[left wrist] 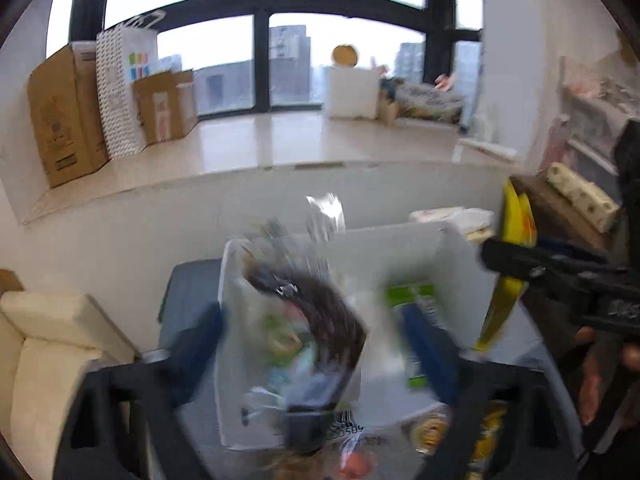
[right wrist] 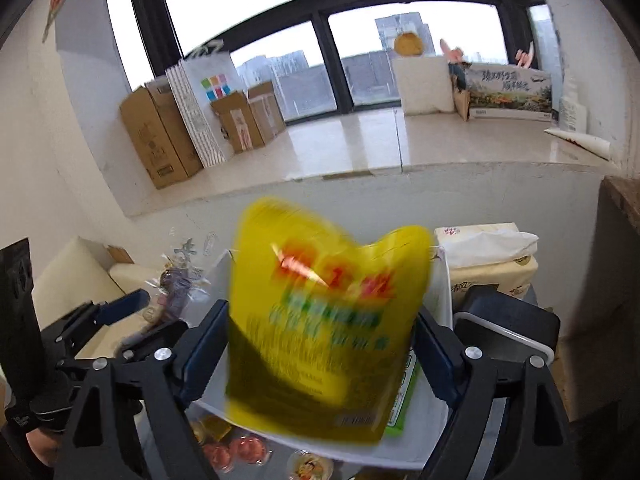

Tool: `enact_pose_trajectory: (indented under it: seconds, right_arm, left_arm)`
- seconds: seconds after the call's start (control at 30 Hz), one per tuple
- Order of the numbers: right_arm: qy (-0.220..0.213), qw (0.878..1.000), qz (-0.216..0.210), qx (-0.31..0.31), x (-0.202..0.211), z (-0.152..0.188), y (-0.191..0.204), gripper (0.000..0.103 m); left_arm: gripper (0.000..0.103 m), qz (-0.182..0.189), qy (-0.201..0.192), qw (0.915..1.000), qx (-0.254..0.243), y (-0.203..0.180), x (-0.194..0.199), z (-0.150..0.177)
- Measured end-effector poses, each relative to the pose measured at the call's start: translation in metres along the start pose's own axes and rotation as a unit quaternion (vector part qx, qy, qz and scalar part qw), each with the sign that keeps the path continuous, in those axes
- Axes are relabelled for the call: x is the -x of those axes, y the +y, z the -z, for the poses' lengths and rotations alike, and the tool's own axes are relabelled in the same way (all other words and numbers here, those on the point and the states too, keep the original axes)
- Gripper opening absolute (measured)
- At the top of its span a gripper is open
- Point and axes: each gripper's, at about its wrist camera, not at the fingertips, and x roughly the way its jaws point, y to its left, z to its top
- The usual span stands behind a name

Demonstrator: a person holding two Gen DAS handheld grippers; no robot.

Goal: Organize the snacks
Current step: 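Carry both bags into the white box and open both tools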

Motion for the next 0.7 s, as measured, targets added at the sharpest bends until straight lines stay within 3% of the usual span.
enact_pose_trajectory:
  seconds: [0.07,0.27,0.43,0.6,0.7]
  right_arm:
    - [-0.005,1.000,-0.001,0.001,-0.001,0.000,-0.003,0.097]
    - [-0.006,1.000,0.001,-0.015,0.007,0.011,-0.009,0.097]
    - [-0.038,0.999,-0.001,-0.009,0.045,0.032,-0.009,0.097]
    - [-0.061,0.998,0.003,-0.002,0.091,0.070,-0.014,0.103]
    - [-0.044,0.999,0.023,0.013,0.105,0.101,-0.019,0.103]
  left_arm:
    - [0.103,0.013,-0.004,0.9999,0.010,0.005,-0.003,0.005]
    - [0.103,0.029,0.021,0.9988,0.032,0.014,-0.009,0.018]
    - [0.103,0.032,0.009,0.9991,0.027,0.010,0.017,0.032]
    - [0.103,0.045,-0.003,0.9983,0.037,0.002,0.053,0.070]
    - [0.103,0.058,-0.003,0.9973,0.045,-0.004,0.070,0.100]
